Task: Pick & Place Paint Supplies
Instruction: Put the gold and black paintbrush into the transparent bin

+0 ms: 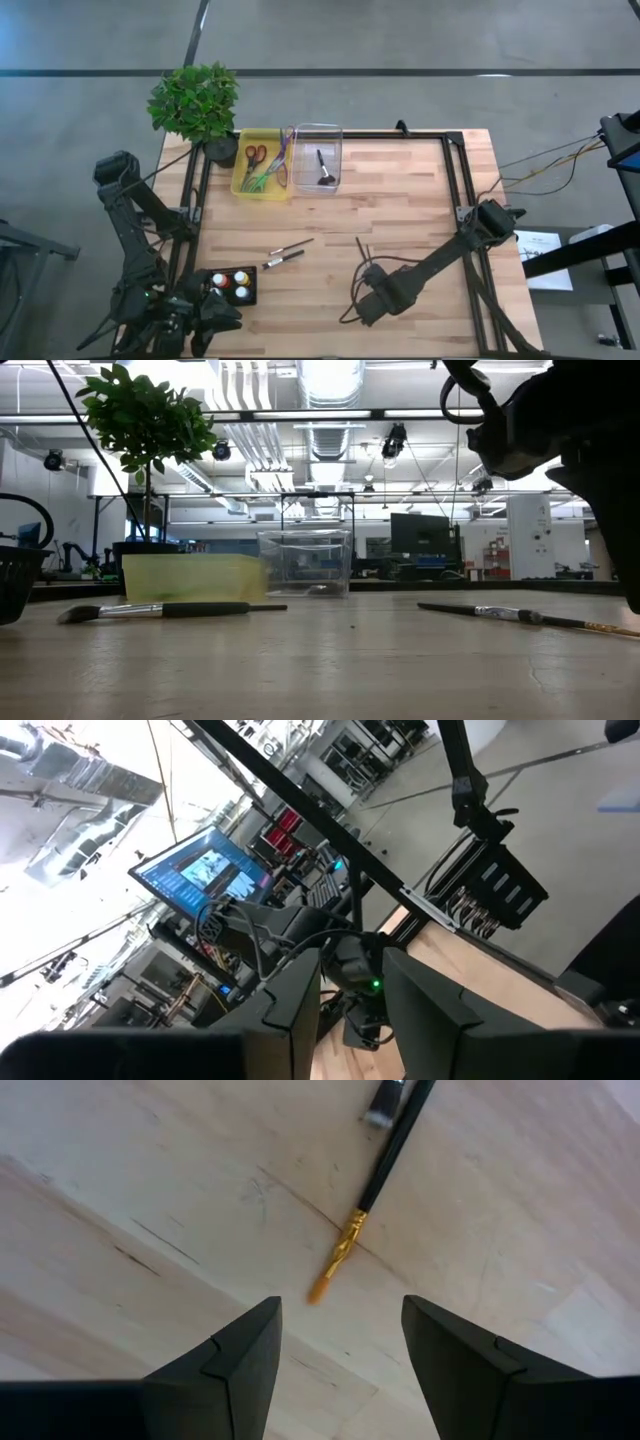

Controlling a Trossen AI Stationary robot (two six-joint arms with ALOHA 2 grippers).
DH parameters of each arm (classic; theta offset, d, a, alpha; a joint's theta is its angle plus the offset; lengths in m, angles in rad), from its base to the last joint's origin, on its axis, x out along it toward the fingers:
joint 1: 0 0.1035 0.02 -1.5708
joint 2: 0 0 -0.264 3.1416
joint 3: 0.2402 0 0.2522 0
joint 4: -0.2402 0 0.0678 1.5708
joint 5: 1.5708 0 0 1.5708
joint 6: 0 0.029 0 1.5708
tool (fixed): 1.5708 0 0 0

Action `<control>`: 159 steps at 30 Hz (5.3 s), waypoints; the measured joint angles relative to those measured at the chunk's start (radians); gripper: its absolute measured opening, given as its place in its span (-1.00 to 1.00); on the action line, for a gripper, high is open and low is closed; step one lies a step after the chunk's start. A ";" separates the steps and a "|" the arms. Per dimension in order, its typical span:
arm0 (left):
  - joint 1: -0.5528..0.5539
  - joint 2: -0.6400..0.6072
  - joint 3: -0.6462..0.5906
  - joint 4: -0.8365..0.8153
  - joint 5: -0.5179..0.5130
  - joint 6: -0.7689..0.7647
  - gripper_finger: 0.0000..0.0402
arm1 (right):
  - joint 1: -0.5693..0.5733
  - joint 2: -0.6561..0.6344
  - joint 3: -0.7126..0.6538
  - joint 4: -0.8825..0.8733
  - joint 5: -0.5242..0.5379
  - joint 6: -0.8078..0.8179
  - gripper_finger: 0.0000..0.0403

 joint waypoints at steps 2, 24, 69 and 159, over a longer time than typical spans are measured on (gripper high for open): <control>0.000 0.000 0.000 0.000 0.000 0.009 -0.42 | 0.000 0.001 0.000 0.007 -0.002 0.000 0.02; 0.000 -0.001 0.000 -0.002 0.000 0.012 -0.42 | -0.020 0.027 -0.023 0.076 -0.027 -0.031 0.02; 0.000 -0.002 0.000 -0.004 0.000 0.009 -0.42 | -0.017 -0.225 -0.074 -0.058 0.405 -0.087 -0.96; -0.001 -0.002 0.000 -0.089 -0.004 -0.022 -0.42 | -0.521 0.179 0.214 0.680 -0.021 -1.602 -0.33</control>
